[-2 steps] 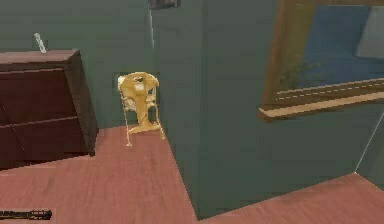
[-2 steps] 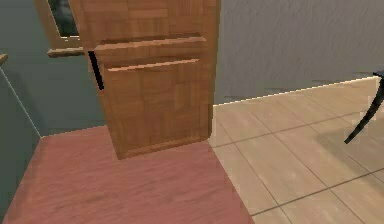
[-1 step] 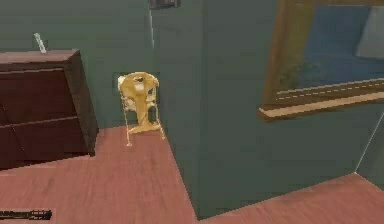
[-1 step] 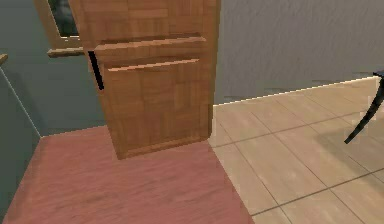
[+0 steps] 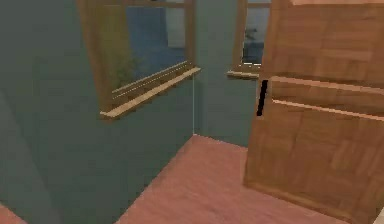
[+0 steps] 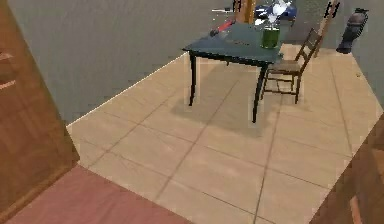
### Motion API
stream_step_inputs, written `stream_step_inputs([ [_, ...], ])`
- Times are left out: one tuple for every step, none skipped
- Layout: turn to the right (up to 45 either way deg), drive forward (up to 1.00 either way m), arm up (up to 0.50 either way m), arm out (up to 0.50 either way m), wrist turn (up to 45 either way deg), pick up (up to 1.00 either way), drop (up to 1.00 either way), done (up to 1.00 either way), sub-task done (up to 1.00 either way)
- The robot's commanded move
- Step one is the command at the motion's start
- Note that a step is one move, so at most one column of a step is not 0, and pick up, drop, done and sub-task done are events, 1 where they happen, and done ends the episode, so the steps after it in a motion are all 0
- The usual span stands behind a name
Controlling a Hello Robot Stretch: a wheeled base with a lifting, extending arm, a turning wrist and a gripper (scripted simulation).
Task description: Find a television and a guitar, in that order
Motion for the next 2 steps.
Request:
stream_step_inputs([
  [-33.0, 0.0, 0.0, 0.0, 0.0, 0.0, 0.0, 0.0, 0.0],
  [45.0, 0.0, 0.0, 0.0, 0.0, 0.0, 0.0, 0.0, 0.0],
])
